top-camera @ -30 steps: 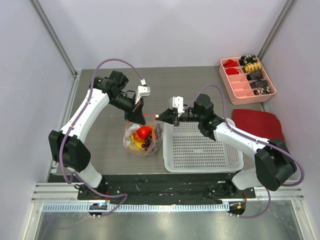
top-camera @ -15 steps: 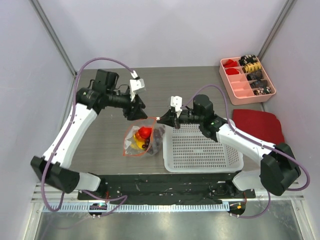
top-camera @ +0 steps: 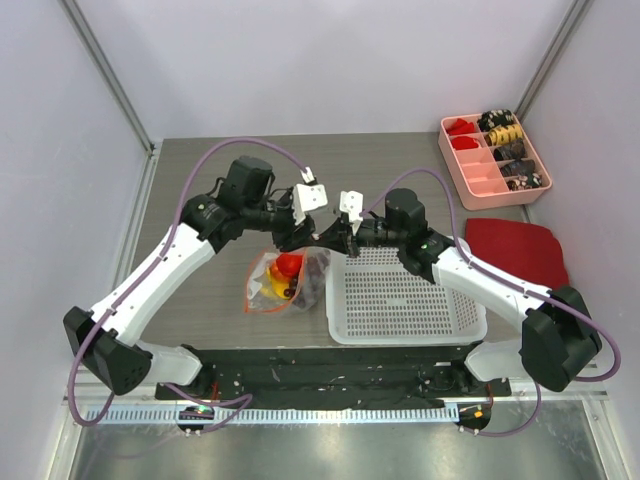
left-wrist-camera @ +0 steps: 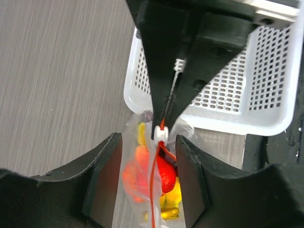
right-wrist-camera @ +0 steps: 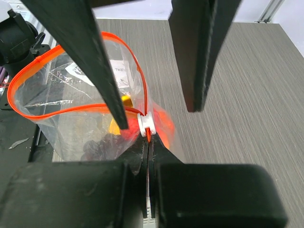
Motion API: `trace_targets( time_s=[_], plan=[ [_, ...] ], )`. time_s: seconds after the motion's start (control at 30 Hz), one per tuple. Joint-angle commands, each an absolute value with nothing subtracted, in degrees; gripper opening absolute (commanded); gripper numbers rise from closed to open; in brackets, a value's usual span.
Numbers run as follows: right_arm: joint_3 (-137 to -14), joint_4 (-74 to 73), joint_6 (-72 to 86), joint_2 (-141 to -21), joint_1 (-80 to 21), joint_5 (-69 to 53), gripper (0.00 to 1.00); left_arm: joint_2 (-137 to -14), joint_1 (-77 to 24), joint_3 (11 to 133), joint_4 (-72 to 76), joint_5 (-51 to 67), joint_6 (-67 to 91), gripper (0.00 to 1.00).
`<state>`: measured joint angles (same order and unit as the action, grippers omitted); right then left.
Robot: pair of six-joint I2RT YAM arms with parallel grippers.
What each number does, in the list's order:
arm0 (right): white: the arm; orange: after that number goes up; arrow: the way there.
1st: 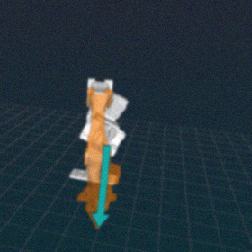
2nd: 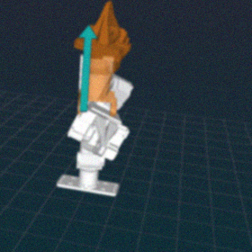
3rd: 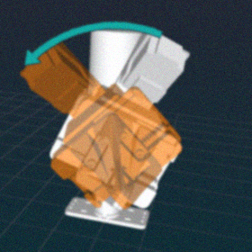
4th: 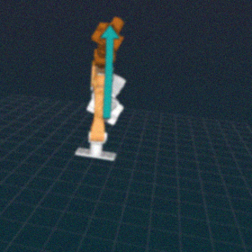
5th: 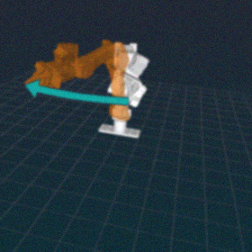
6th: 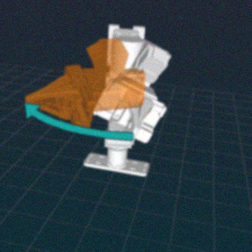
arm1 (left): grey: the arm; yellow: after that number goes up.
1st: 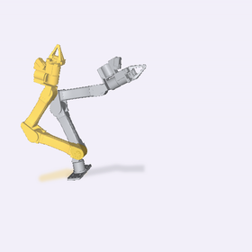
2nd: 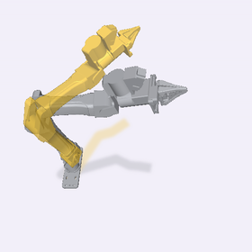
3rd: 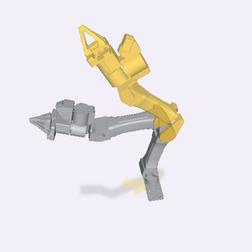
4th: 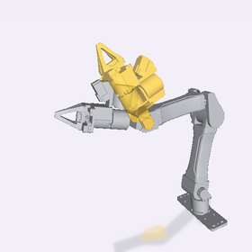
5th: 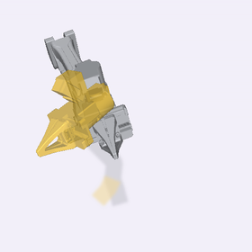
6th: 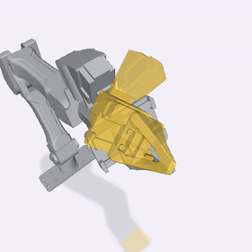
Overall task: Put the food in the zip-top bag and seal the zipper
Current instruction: Zip the zipper food storage bag at the center of the board.
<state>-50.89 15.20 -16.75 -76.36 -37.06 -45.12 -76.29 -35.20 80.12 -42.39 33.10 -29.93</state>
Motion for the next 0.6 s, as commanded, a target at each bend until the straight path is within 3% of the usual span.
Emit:
trace_targets(
  time_s=[0.0, 0.07, 0.2, 0.4, 0.57],
  plan=[
    [-52.5, 18.6, -16.7, -73.7, -37.4, -45.4, 0.01, -76.7, -35.6, 80.5, -38.5, 31.4, -29.2, 0.51],
    [-52.6, 18.6, -16.8, -73.8, -37.4, -45.6, 0.01, -77.0, -35.5, 80.3, -38.4, 32.0, -29.3, 0.47],
    [-52.7, 18.8, -17.1, -74.2, -37.4, -45.4, 0.01, -77.0, -35.6, 79.7, -38.7, 32.9, -29.8, 0.25],
    [-53.7, 19.2, -15.2, -75.2, -37.4, -41.1, 0.01, -76.8, -35.3, 79.9, -44.6, 33.5, -32.4, 0.01],
    [-54.6, 20.0, -12.8, -76.2, -36.1, -38.8, 0.01, -75.2, -31.3, 78.5, -48.3, 31.7, -30.0, 0.00]
  ],
)
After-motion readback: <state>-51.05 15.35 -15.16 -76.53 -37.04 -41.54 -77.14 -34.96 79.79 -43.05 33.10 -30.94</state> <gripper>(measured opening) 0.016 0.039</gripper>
